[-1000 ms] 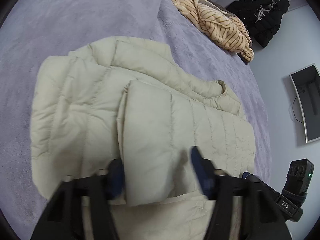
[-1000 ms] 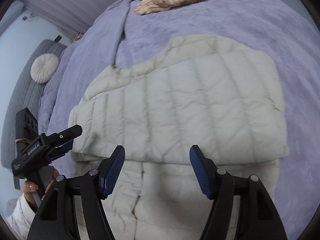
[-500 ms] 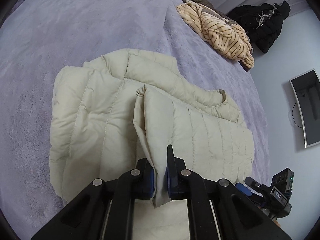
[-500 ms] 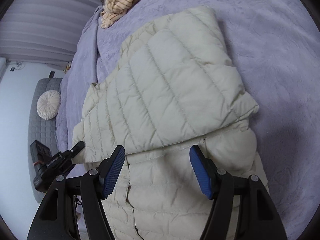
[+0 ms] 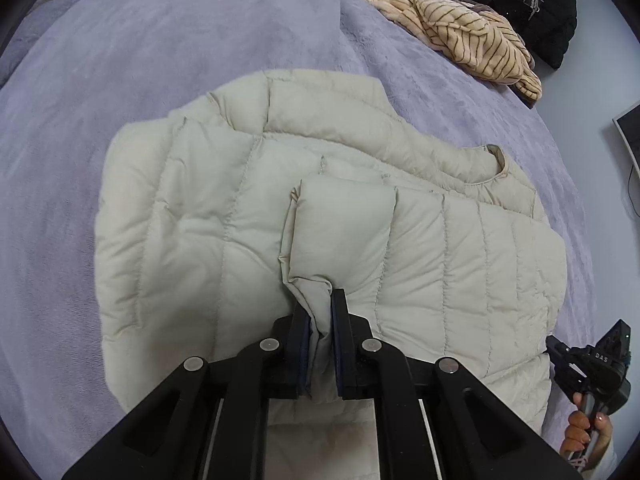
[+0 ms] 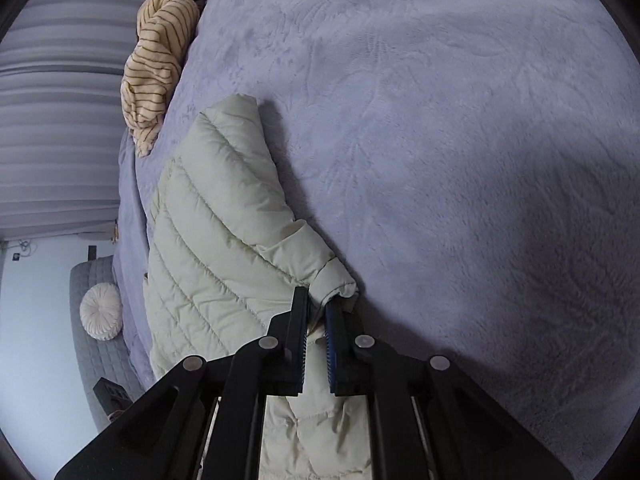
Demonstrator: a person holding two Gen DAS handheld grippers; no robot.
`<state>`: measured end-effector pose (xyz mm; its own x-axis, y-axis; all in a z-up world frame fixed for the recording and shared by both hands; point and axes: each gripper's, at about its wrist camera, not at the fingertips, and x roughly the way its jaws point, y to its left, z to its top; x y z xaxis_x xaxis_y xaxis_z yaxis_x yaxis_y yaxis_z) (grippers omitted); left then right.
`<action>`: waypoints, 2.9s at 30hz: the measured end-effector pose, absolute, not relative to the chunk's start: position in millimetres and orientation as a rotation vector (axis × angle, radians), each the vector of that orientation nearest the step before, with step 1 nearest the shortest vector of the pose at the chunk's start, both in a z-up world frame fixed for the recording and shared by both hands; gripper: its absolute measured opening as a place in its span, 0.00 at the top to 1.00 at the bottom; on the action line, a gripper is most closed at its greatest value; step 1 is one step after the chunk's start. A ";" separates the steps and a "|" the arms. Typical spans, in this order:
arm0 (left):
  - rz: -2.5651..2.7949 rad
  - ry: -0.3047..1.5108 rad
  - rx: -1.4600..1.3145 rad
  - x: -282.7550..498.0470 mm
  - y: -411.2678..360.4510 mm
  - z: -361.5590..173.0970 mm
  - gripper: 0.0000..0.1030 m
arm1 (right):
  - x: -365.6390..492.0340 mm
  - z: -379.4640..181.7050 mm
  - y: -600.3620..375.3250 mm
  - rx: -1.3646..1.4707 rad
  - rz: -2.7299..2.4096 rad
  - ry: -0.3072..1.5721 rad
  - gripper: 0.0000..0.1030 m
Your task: Fold large clothes
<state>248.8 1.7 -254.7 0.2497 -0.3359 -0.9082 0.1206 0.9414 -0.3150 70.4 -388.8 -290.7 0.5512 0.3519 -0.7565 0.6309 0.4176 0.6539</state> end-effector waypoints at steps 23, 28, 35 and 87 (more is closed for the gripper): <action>-0.279 1.198 -0.034 265.8 -32.8 -233.2 0.89 | 175.1 -253.4 -408.7 0.788 -0.159 1.083 0.77; -0.251 1.225 -0.017 266.5 -31.2 -268.7 0.89 | 178.0 -255.3 -407.1 0.694 -0.164 1.115 0.77; -0.258 1.205 0.036 259.3 -34.7 -282.6 0.89 | 174.5 -283.2 -408.2 0.635 -0.187 1.148 0.77; -0.176 1.227 0.041 236.3 10.9 -234.2 0.89 | 105.7 -218.3 -369.5 0.484 -0.194 1.191 0.65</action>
